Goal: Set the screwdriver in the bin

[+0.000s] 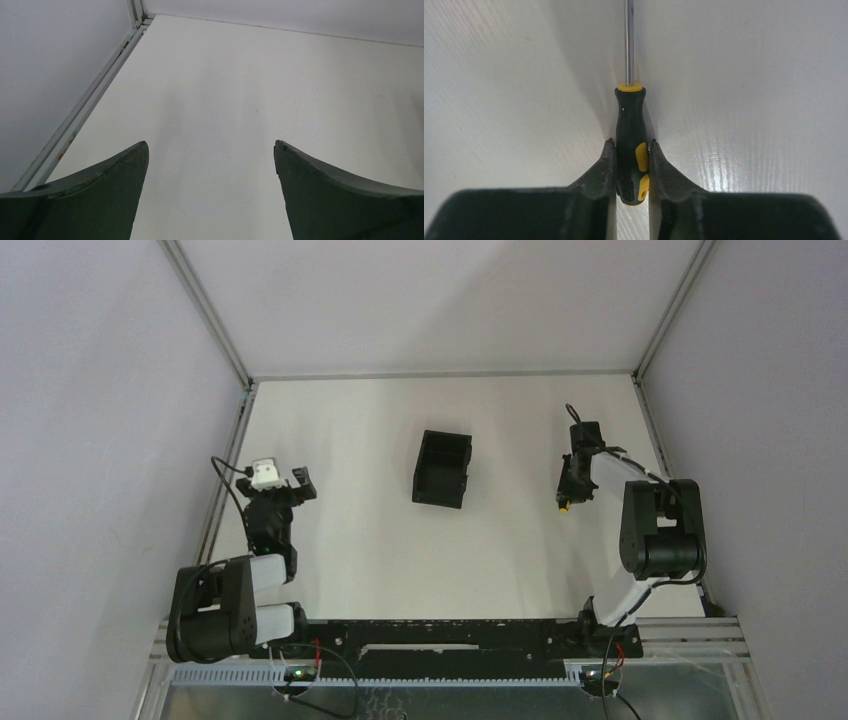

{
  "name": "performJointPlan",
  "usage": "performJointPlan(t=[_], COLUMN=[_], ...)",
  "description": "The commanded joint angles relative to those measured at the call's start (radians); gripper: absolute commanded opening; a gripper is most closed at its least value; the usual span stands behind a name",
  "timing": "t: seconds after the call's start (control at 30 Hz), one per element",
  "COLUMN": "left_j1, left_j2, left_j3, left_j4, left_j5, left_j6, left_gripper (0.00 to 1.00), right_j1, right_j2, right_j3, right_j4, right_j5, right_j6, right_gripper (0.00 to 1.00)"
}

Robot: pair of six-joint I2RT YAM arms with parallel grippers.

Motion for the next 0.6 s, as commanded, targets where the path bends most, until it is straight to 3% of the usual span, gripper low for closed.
performJointPlan(t=[0.0,0.23,0.4,0.57], left_j1=[-0.005,-0.005,-0.005,-0.004], left_j2=[-0.006,-0.006,-0.006,-0.007], left_j3=[0.003,0.004,0.003,0.003], left_j4=[0.022,0.022,0.022,0.022], left_j5=[-0.008,-0.008,-0.008,-0.008], left_j6=[0.009,0.009,0.008,0.008], left_gripper=[1.0,1.0,1.0,1.0], right_j1=[-0.003,0.031,0.198,0.398], right_j2=[-0.056,-0.235,-0.274,-0.2], right_j3=[0.056,0.176,0.293,0.445], right_j4=[-0.044,-0.167,-0.267,-0.305], right_j5=[0.023,0.017,0.001,0.029], right_j6=[0.004,-0.022,0.03,0.085], right_gripper=[0.12,0.1,0.13,0.14])
